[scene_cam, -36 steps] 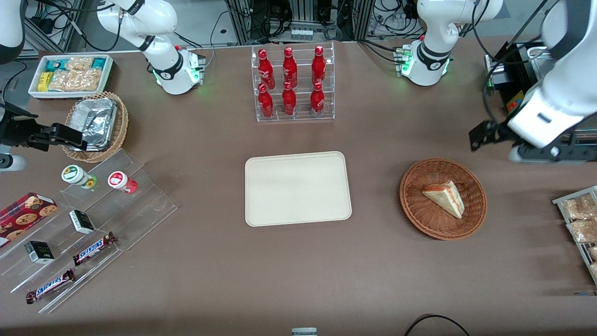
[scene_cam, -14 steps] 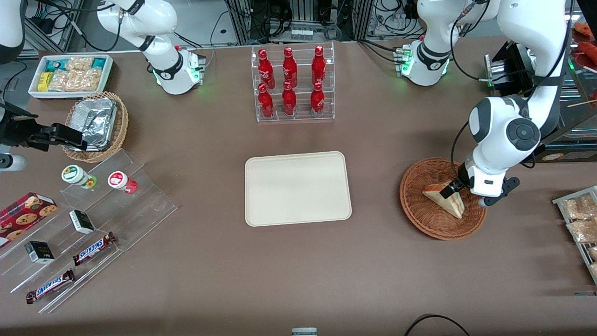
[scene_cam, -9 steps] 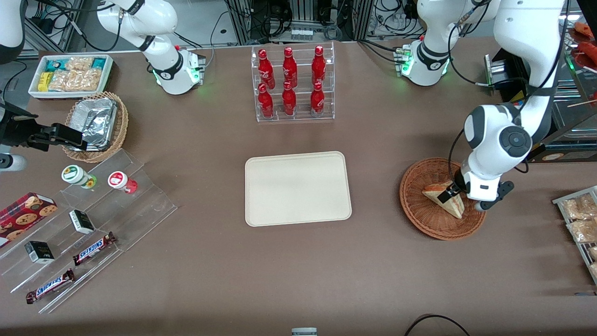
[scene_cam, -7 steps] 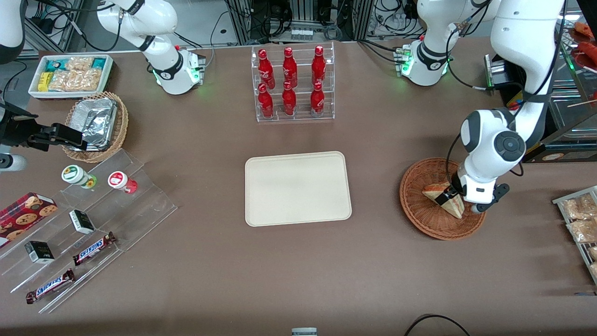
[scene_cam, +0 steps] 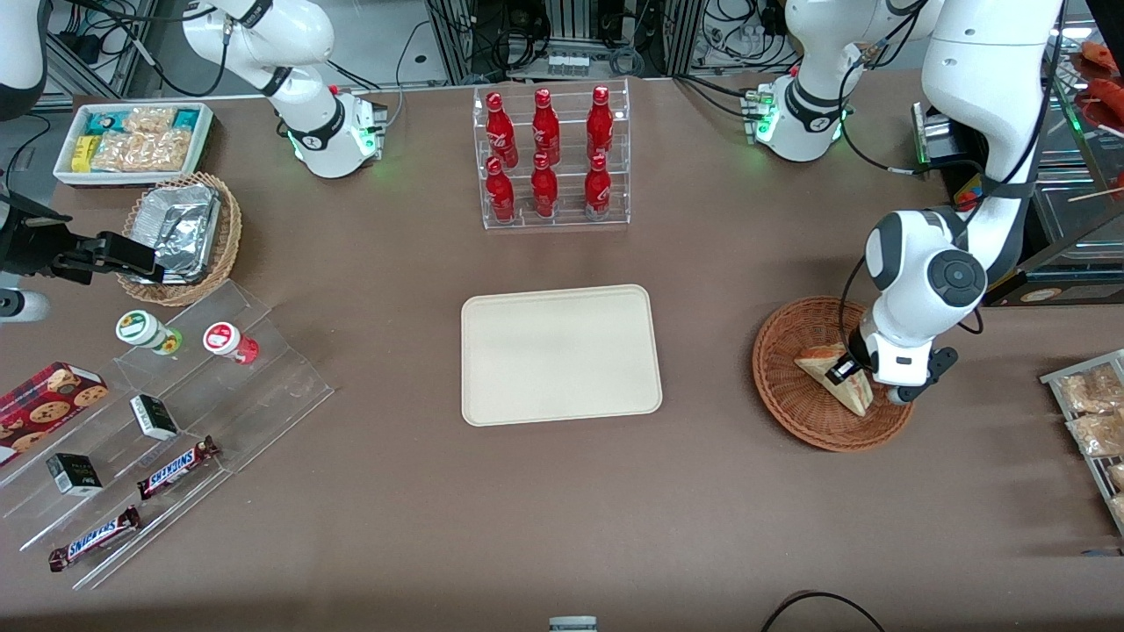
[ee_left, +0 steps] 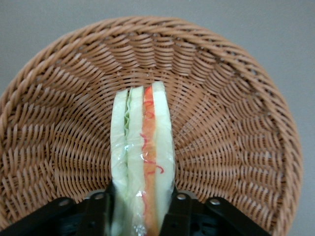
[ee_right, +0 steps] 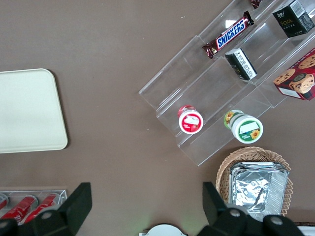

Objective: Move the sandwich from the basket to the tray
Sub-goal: 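Close the left gripper on the wrapped sandwich standing on its edge, then lift the sandwich and carry it with the left gripper over the tray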

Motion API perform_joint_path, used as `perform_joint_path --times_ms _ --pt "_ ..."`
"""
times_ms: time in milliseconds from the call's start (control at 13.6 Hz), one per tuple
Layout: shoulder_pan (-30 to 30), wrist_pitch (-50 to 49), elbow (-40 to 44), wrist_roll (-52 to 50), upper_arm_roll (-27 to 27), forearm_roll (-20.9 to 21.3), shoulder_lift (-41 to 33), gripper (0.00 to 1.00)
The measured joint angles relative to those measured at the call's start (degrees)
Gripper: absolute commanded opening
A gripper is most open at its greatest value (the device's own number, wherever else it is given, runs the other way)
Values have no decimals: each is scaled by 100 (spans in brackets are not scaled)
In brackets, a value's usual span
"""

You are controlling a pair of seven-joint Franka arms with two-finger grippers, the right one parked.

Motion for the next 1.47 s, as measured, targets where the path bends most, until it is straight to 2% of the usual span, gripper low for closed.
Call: perform_joint_path --times_ms 220,367,514,734,1101,1468 --pt "-56 -1385 628 19 -173 402 -343 5" --pt "-224 -2446 1368 17 -514 470 -481 4" --pt "-429 -2994 1969 10 -895 478 -491 4" --pt "-907 -3088 2380 9 -1290 482 -191 4" --pt "-2122 -2889 3332 -361 -1334 598 1045 4" --pt "-2840 -2182 3931 -734 -1331 968 1994 4"
